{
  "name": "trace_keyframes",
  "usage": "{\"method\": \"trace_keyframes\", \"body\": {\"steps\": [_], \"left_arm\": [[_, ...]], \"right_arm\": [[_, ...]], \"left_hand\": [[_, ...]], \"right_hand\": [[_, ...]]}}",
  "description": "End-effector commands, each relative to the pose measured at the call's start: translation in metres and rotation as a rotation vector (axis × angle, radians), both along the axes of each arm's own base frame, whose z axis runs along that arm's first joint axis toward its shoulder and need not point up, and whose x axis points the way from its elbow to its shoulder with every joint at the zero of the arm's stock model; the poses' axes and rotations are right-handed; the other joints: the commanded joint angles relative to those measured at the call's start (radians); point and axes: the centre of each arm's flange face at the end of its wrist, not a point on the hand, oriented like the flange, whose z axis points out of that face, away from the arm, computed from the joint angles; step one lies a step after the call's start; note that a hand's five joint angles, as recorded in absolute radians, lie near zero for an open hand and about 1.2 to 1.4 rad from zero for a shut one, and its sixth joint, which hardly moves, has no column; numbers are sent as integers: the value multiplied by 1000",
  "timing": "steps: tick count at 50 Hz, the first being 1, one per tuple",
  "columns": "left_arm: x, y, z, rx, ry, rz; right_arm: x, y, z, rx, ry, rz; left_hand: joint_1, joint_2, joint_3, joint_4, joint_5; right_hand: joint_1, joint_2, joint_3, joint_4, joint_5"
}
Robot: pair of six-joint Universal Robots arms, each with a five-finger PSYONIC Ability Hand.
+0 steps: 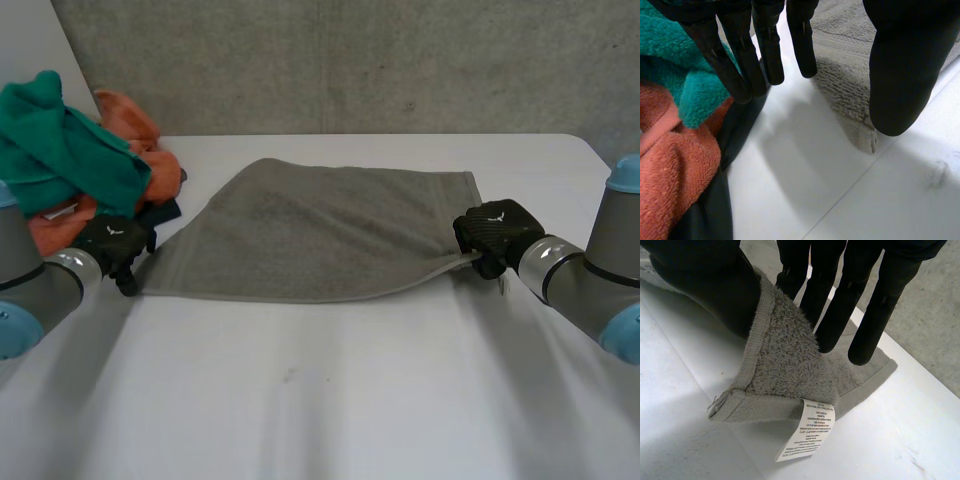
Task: Fold the laundry.
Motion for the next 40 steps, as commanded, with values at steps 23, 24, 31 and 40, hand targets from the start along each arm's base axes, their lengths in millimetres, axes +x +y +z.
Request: {"method": "trace_keyframes", "body": {"steps": [23,24,31,40], "left_arm": [[-27,-17,4,-64,-57,-31],[-28,-14,11,-66,-52,-32],[-20,5,45,-61,-2,-25],[-7,20,30,11,-55,-40]], "right_arm": [[-2,2,10,-13,0,-5],[-3,3,13,-12,0,-7],[-3,7,20,-3,3,4],[1,9,16,7,7,15]], "left_hand": [[864,854,848,858,861],[864,854,848,858,861],[864,854,848,858,861],[10,0,-6,4,7]], "right_hand": [[274,216,204,197,195],[274,216,204,197,195],[274,216,204,197,195],[274,216,204,197,195]]}}
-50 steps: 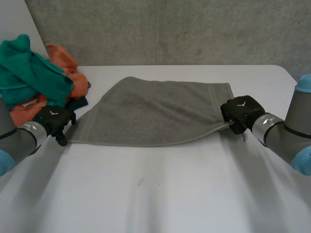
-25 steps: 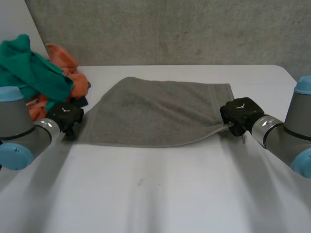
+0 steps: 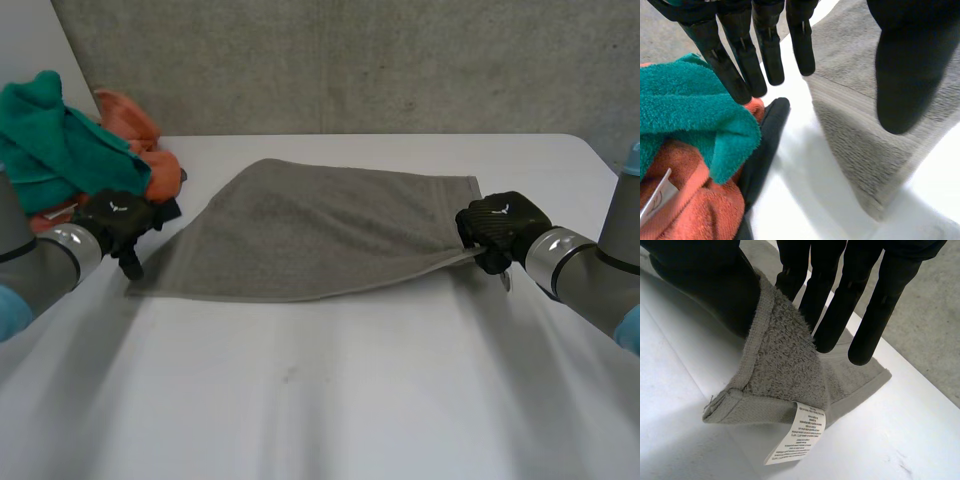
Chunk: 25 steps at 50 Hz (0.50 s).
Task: Fold the laundry.
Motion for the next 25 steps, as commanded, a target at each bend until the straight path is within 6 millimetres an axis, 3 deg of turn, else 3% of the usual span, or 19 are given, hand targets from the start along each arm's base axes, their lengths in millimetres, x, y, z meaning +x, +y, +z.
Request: {"method": "trace_keyframes", "body": {"steps": [1,11,25], "left_arm": [[17,3,-21,53,-79,9],[23,-12,-45,47,-125,-2],[11,-18,-50,33,-109,-25]], "right_arm": [[3,1,-3,9,3,6],[4,4,-6,15,7,10],[5,6,-11,24,24,19]], "left_hand": [[44,9,6,12,14],[67,32,29,36,38],[70,35,32,39,41]], "right_hand": [[274,216,205,197,195],[274,216,205,197,195],[274,216,205,197,195]]}}
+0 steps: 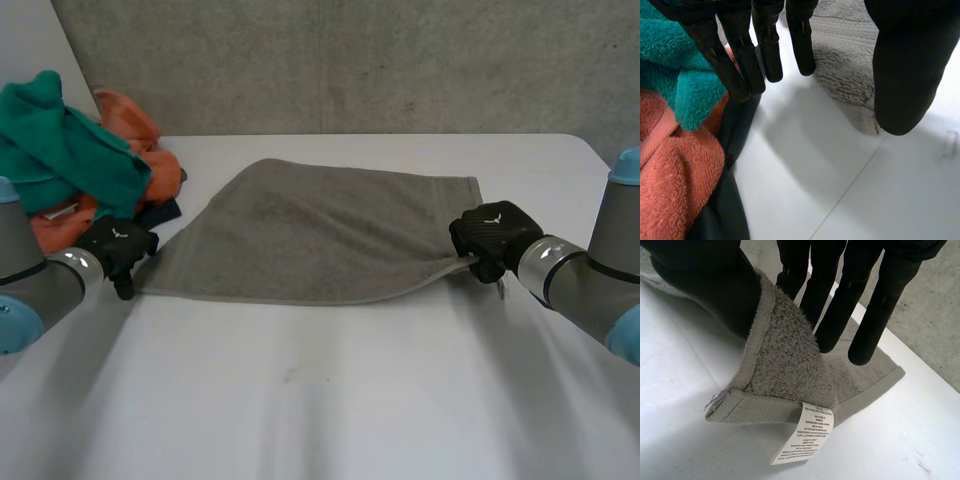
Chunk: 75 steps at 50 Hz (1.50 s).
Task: Fold the laundry.
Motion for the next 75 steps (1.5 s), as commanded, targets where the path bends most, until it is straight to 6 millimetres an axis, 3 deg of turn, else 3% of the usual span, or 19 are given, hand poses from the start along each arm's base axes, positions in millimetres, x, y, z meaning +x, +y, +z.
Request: {"method": "trace_keyframes", "body": {"steps": [1,13,17,18,25,31,35,36,39,43,50,54,58,59,62,63,67,71,75], "left_arm": [[-8,-1,-1,-3,6,-12],[-11,-14,-9,-22,-25,-2],[-12,-18,-8,-34,-22,-4],[-13,-19,-7,-39,-19,-6],[-19,-8,16,-40,30,-21],[-19,33,68,-34,72,-39],[-18,69,98,-21,25,-58],[-17,85,105,10,-15,-69],[-16,113,108,112,-122,-104],[-19,129,102,228,-222,-166],[-39,97,91,199,-230,-135],[-61,67,110,79,-183,-92],[-83,36,156,-142,-74,-59],[-90,25,184,-265,3,-38],[-94,13,231,-462,148,-1],[-94,7,258,-586,246,20],[-89,0,310,-847,456,54],[-88,0,319,-904,516,58],[-84,-6,299,-838,494,81]], "right_arm": [[1,0,-2,-1,11,7],[1,0,-3,-8,28,15],[-1,-2,-1,-13,22,6],[-1,-2,1,-15,20,4],[-4,-1,10,-9,11,-8],[-10,13,35,59,53,12],[-23,37,47,240,194,88],[-29,52,48,356,286,147],[-40,75,55,530,464,308],[-42,66,50,508,515,299],[-37,39,36,399,531,206],[-26,14,47,218,532,165],[-12,-25,88,-103,434,54],[-8,-40,111,-244,358,-11],[-6,-59,147,-447,213,-102],[-6,-67,167,-561,111,-144],[-7,-72,212,-815,-107,-190],[-5,-66,227,-940,-203,-171],[3,-59,216,-909,-204,-110]], "left_hand": [[70,60,50,64,67],[249,239,229,242,246],[633,622,612,626,629],[895,885,875,889,892],[898,888,877,891,894],[898,888,877,891,894],[898,888,877,891,894],[898,888,877,891,894],[898,888,877,891,894],[898,888,877,891,894],[898,888,877,891,894],[898,888,877,891,894],[898,888,877,891,894],[898,888,877,891,894],[898,888,877,891,894],[898,888,877,891,894],[898,888,877,891,894],[898,888,877,891,894],[898,888,877,891,894]], "right_hand": [[274,216,205,197,195],[274,216,205,197,195],[274,216,205,197,195],[274,216,205,197,195],[274,216,205,197,195],[274,216,205,197,195],[274,216,205,197,195],[274,216,205,197,195],[274,216,205,197,195],[274,216,205,197,195],[274,216,205,197,195],[274,216,205,197,195],[274,216,205,197,195],[274,216,205,197,195],[274,216,205,197,195],[274,216,205,197,195],[274,216,205,197,195],[274,216,205,197,195],[274,216,205,197,195]]}}
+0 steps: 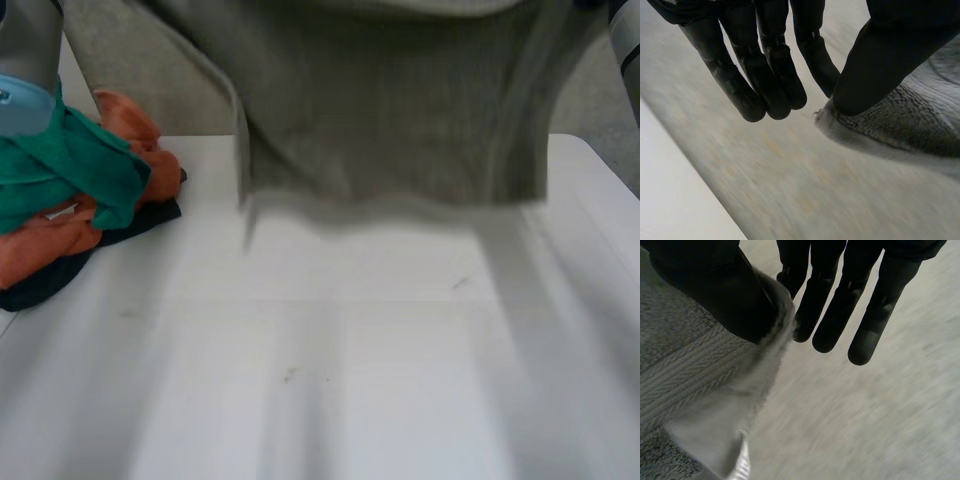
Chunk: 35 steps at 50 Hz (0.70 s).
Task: Fold the laundry.
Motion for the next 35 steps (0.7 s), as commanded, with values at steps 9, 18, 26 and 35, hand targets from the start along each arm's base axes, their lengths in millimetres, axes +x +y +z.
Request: {"method": "trace_keyframes", "body": {"steps": [9,18,26,35], "left_arm": [[30,-24,-87,230,-19,71],[38,-27,-198,489,-111,51],[43,-19,-240,604,-186,51],[44,0,-235,609,-246,14]], "right_arm": [[26,10,-71,181,39,145],[28,14,-199,618,133,170],[11,17,-247,845,142,135],[-6,25,-221,955,33,87]], "left_hand": [[237,200,208,200,229],[237,200,208,200,229],[237,200,208,200,229],[237,200,208,200,229]], "right_hand": [[274,216,204,196,195],[274,216,204,196,195],[221,164,151,144,142],[-176,-233,-246,-253,-255]]}}
